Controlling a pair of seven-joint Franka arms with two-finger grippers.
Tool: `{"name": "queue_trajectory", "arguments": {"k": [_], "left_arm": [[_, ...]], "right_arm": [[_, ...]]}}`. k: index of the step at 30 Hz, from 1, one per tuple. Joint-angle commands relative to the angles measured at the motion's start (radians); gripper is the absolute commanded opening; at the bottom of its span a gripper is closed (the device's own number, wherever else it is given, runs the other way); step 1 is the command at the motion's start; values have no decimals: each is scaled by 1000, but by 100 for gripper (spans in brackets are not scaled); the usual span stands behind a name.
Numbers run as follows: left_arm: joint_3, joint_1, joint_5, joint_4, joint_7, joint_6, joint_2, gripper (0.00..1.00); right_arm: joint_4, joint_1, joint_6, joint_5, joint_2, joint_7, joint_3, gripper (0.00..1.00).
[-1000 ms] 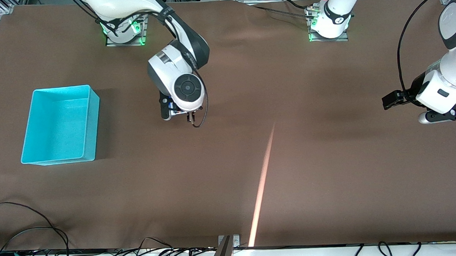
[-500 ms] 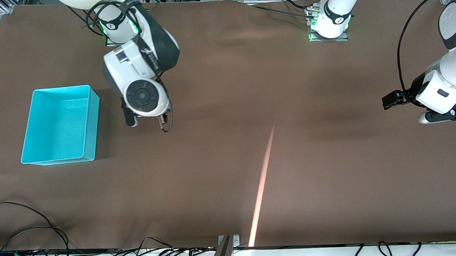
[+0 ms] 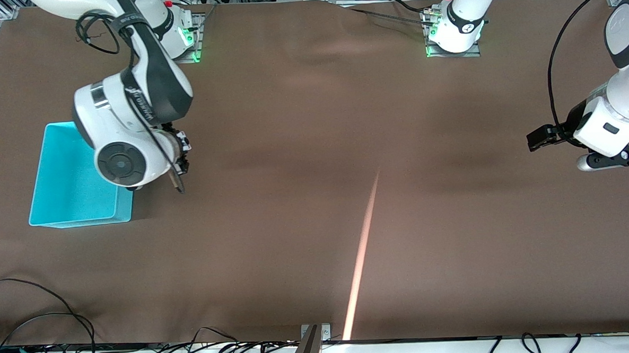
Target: Wind and store white jeep toy
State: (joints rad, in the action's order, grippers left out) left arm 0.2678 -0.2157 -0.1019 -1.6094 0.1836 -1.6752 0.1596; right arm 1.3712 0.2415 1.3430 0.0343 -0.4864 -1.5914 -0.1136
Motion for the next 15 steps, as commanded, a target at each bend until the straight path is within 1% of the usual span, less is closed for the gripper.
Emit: {"name": "queue_trajectory", "arguments": {"k": [1,8,10,12,15], "left_arm": [[4,3,-21,28,-15,25,12,100],[4,4,-22,28,-15,23,12,100],[4,4,-22,28,-15,25,12,100],[4,4,-22,28,-15,23,12,100],[4,4,-22,28,-15,25,14,100]], "right_arm": [[-11,-7,-27,-19,20,60,25,0],[-11,-15,-35,-17,48,139,72,0],[3,-24,-22,-19,63,146,74,0],[70,-54,13,-19,129,172,71,0],[201,-79,77,-25,242,270,71,0]]}}
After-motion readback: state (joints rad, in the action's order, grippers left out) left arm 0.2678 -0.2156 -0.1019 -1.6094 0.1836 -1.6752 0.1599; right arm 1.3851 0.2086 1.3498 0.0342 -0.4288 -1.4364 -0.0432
